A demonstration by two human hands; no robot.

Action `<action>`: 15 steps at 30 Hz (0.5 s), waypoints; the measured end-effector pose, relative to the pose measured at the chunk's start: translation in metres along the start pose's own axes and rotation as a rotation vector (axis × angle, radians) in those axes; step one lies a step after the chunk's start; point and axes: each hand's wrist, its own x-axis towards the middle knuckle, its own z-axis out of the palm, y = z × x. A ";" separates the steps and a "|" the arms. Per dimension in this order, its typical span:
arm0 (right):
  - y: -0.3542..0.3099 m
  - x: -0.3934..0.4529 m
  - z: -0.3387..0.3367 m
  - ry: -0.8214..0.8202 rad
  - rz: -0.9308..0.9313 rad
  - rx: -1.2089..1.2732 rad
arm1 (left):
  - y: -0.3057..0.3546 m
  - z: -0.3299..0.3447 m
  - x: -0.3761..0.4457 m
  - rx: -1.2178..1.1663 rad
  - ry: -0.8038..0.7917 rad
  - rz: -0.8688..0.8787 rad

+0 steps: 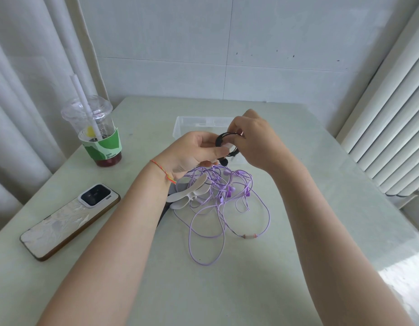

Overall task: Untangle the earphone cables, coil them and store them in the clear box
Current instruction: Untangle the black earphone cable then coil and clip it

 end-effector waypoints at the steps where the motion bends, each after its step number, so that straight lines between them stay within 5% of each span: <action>1: 0.000 0.000 0.002 -0.012 -0.002 -0.006 | -0.001 0.001 0.001 0.014 0.015 0.003; 6: -0.004 -0.003 0.003 -0.070 0.028 0.081 | -0.005 0.000 0.006 0.090 0.045 0.024; 15: 0.002 -0.002 0.003 -0.056 0.132 0.485 | -0.008 -0.005 0.005 -0.171 -0.017 0.064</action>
